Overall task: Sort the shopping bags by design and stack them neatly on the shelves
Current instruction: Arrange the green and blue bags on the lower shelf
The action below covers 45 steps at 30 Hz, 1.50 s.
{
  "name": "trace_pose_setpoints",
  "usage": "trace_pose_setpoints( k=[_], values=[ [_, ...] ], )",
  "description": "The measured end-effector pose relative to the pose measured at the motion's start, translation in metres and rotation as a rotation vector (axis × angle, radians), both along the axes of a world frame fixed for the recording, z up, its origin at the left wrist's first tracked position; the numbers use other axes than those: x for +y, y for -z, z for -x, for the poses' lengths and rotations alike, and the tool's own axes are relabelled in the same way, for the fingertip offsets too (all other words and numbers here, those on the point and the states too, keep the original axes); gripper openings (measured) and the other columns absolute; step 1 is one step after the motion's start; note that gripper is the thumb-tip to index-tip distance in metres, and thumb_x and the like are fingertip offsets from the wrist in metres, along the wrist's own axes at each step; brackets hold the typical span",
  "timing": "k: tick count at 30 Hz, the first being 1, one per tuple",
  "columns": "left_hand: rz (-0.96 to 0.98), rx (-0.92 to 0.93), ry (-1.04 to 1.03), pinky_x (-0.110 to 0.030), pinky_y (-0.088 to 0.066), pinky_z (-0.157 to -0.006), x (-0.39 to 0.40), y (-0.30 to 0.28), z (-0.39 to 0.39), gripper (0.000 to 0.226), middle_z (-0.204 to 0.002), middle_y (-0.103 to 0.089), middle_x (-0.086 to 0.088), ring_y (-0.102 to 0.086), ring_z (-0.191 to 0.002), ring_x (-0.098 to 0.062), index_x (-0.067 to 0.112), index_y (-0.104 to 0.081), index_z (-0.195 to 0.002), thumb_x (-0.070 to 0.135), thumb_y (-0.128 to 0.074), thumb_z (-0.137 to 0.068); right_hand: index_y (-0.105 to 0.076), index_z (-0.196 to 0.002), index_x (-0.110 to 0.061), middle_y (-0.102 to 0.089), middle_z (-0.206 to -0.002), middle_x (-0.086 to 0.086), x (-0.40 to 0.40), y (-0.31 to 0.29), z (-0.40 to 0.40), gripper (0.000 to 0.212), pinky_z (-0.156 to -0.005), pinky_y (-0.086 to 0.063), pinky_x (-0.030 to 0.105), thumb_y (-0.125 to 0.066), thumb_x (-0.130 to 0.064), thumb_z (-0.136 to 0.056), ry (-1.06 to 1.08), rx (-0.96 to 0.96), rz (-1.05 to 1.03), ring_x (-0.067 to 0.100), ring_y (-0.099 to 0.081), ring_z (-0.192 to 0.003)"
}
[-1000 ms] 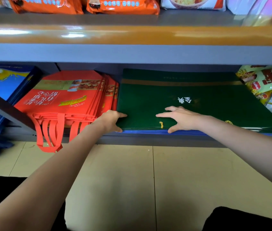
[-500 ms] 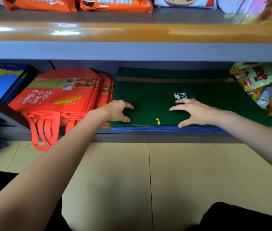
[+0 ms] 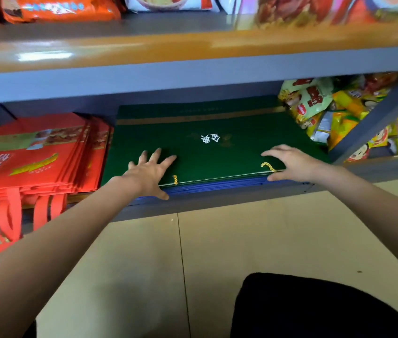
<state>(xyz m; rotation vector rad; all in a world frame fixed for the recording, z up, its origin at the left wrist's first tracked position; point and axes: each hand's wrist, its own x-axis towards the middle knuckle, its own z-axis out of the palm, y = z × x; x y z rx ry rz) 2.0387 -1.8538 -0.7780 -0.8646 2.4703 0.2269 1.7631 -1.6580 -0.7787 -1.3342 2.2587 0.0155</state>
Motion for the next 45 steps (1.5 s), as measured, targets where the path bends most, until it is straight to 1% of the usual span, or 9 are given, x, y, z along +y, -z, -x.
trace_pose_setpoints(
  k=[5,8,12,17,21,34,40,42,45],
  values=[
    [-0.014,0.103,0.232,-0.060,-0.012,-0.112,0.049,0.002,0.082,0.103,-0.157,0.013,-0.007,0.006,-0.143,-0.038,0.039,0.008,-0.147,0.048,-0.068,-0.079,-0.025,-0.146,-0.029,-0.031,-0.149,0.009,0.027,-0.030,0.054,0.077,-0.094,-0.039,0.032,-0.069,-0.017,-0.084,0.149,0.049,0.055,0.030,-0.037,-0.131],
    [-0.015,0.140,0.304,-0.061,-0.009,-0.112,0.075,0.004,0.127,0.102,-0.157,0.012,-0.007,0.006,-0.143,-0.038,0.039,0.008,-0.147,0.047,-0.068,-0.080,-0.016,-0.148,-0.027,-0.038,-0.139,0.002,0.044,-0.038,0.077,0.084,-0.067,-0.048,0.022,-0.066,-0.004,-0.084,0.176,0.026,-0.069,0.029,-0.056,-0.104],
    [0.008,0.129,0.313,-0.063,-0.007,-0.111,0.098,0.015,0.161,0.102,-0.157,0.012,-0.007,0.006,-0.143,-0.039,0.037,0.011,-0.147,0.048,-0.066,-0.081,-0.009,-0.149,-0.030,-0.030,-0.149,0.014,0.049,-0.020,0.083,0.093,-0.081,-0.048,0.036,-0.067,-0.003,-0.082,0.135,0.061,-0.164,0.033,-0.050,-0.115],
    [0.117,0.103,0.267,-0.063,-0.010,-0.110,0.104,0.037,0.172,0.103,-0.157,0.013,-0.007,0.004,-0.143,-0.039,0.037,0.018,-0.145,0.049,-0.063,-0.083,-0.003,-0.150,-0.029,-0.017,-0.146,0.022,0.041,0.018,0.071,0.102,-0.075,-0.046,0.034,-0.070,-0.003,-0.078,0.261,-0.009,-0.109,0.037,-0.054,-0.106],
    [0.146,0.121,0.258,-0.062,-0.011,-0.111,0.103,0.045,0.172,0.099,-0.157,0.011,-0.005,0.003,-0.143,-0.038,0.039,0.017,-0.145,0.047,-0.061,-0.085,-0.002,-0.150,-0.028,-0.013,-0.147,0.023,0.027,0.033,0.062,0.098,-0.093,-0.046,0.046,-0.066,-0.001,-0.081,0.332,0.034,-0.114,0.043,-0.043,-0.120],
    [0.093,0.158,0.227,-0.065,-0.009,-0.110,0.095,0.055,0.159,0.097,-0.157,0.013,-0.004,0.007,-0.143,-0.037,0.041,0.017,-0.144,0.042,-0.061,-0.087,-0.014,-0.149,-0.030,-0.023,-0.153,0.009,0.039,0.028,0.088,0.102,-0.103,-0.039,0.041,-0.075,-0.001,-0.074,0.276,-0.183,-0.001,0.032,-0.036,-0.132],
    [0.079,0.142,0.246,-0.065,-0.011,-0.109,0.090,0.049,0.162,0.099,-0.157,0.011,-0.005,0.005,-0.143,-0.038,0.041,0.015,-0.145,0.040,-0.065,-0.085,-0.010,-0.149,-0.034,-0.025,-0.153,0.008,0.039,0.017,0.100,0.099,-0.087,-0.048,0.037,-0.066,0.007,-0.079,0.134,-0.113,-0.125,0.031,-0.049,-0.121],
    [0.093,0.150,0.251,-0.065,-0.012,-0.109,0.090,0.049,0.162,0.100,-0.157,0.010,-0.005,0.004,-0.143,-0.038,0.041,0.015,-0.145,0.040,-0.065,-0.085,-0.004,-0.148,-0.039,-0.016,-0.156,0.009,0.043,0.018,0.095,0.104,-0.081,-0.052,0.041,-0.065,0.009,-0.079,0.094,-0.077,-0.123,0.030,-0.057,-0.109],
    [0.136,0.173,0.242,-0.064,-0.012,-0.109,0.093,0.054,0.160,0.101,-0.157,0.011,-0.005,0.004,-0.143,-0.037,0.040,0.017,-0.145,0.043,-0.063,-0.085,0.002,-0.146,-0.045,0.013,-0.157,0.001,0.056,0.023,0.075,0.109,-0.086,-0.050,0.039,-0.068,0.004,-0.078,0.068,0.014,0.000,0.029,-0.041,-0.126]
  ],
)
